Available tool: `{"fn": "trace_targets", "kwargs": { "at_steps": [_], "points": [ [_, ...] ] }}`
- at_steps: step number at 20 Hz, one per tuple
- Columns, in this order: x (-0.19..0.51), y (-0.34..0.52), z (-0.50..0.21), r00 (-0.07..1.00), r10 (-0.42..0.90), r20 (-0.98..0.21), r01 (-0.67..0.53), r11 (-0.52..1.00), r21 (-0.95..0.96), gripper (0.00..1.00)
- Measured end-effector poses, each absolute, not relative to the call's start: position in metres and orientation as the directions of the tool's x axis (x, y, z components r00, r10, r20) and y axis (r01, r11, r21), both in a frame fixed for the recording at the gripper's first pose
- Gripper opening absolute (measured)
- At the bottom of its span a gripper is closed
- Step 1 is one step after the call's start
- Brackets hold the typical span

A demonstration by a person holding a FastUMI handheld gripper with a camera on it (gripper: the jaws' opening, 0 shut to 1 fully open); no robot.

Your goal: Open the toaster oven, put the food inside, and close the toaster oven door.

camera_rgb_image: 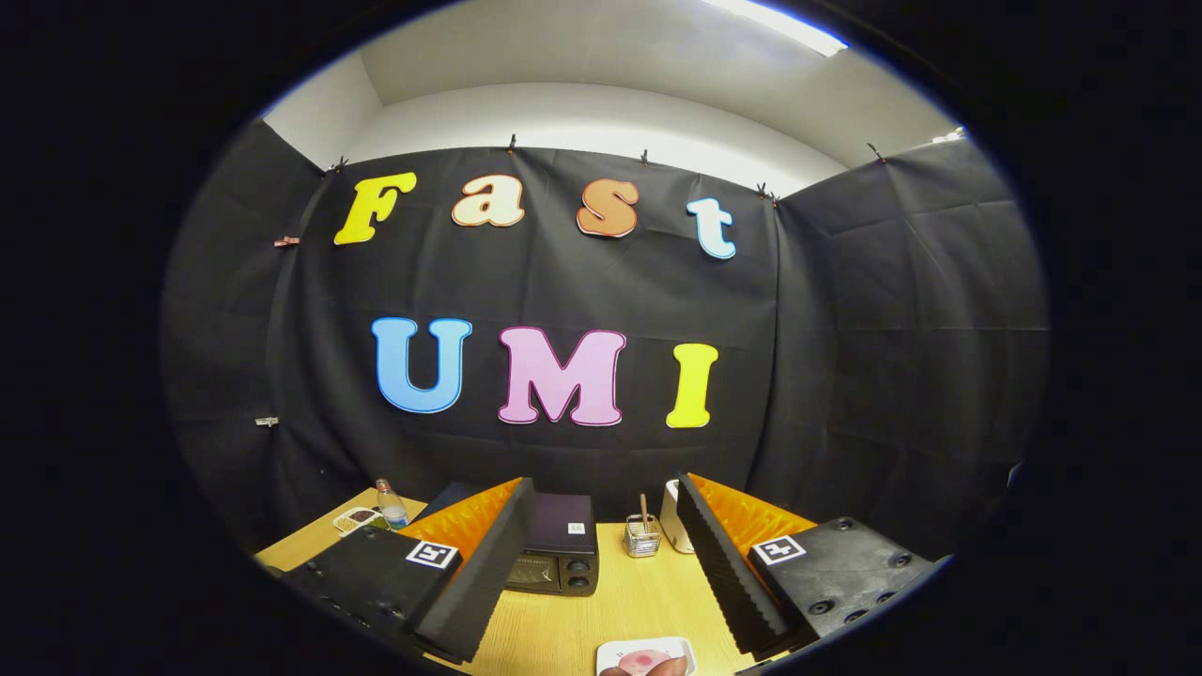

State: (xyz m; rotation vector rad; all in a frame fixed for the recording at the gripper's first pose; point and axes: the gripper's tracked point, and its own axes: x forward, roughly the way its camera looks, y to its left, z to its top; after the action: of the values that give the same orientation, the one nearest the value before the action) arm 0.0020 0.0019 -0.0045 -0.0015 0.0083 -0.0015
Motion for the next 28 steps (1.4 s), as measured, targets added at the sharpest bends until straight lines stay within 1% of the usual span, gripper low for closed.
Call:
{"fn": "trace_targets", "kwargs": {
  "at_steps": [8, 12, 17, 20, 24, 28],
  "points": [
    [0.007, 0.006, -0.007, 1.000, -0.004, -0.009, 0.004, 1.000, -0.004, 0.97],
    [0.018, 0.027, -0.020, 0.999, 0.025, -0.035, -0.025, 1.000, 0.013, 0.97],
    [0.050, 0.076, -0.059, 0.989, 0.090, -0.118, -0.085, 0.995, 0.048, 0.98],
    [0.072, 0.111, -0.097, 0.974, 0.131, -0.183, -0.121, 0.991, 0.062, 0.98],
    [0.098, 0.150, -0.158, 0.940, 0.167, -0.298, -0.147, 0.985, 0.087, 0.98],
    [0.129, 0.178, -0.215, 0.902, 0.183, -0.391, -0.141, 0.981, 0.133, 0.98]
  ]
}}
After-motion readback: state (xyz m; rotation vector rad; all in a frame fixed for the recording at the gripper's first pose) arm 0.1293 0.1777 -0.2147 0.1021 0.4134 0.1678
